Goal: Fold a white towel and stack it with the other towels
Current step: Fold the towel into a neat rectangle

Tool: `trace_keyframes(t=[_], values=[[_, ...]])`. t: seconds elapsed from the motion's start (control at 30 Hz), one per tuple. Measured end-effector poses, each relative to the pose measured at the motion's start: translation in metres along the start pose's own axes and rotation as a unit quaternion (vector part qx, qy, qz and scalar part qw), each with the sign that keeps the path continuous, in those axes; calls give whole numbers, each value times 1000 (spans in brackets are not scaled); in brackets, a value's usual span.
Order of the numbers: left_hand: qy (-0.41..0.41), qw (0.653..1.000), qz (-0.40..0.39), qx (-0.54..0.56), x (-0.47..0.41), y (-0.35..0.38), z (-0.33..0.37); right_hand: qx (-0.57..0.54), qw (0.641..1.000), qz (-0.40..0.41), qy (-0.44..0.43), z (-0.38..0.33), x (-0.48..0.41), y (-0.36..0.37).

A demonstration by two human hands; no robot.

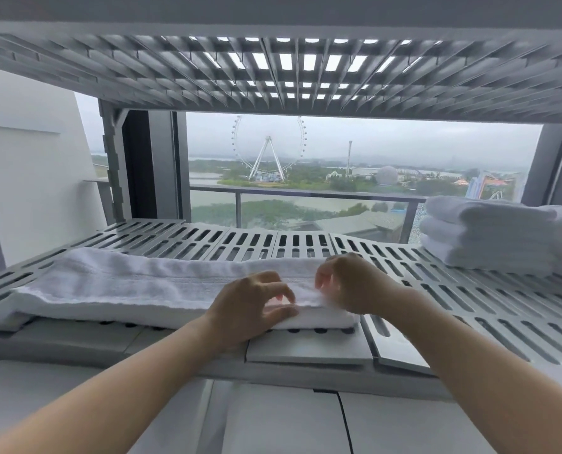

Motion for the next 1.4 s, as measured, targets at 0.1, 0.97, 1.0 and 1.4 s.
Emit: trace_keyframes(t=[0.1,0.97,1.0,1.4], values=[[9,1000,-10,-17,2,-6,0,-12,999,-5,-40,-18,11,6],[30,999,-11,-43,18,1,-27,27,997,-58,47,-59,-20,42],[18,999,-6,-42,12,3,-29,19,996,-69,59,-53,-27,40],[-223,969,46,95,-36,-18,-105,-91,994,-53,31,-26,-131,27]])
Point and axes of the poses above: each hand's wrist, its own x-axis away from the middle knuckle, its own y-axis out of the palm, z = x × y, the point moved 6 cm from there along -x, towards the middle knuckle, and after that the axes turned 11 degrees about -z, right-handed, at the moved point
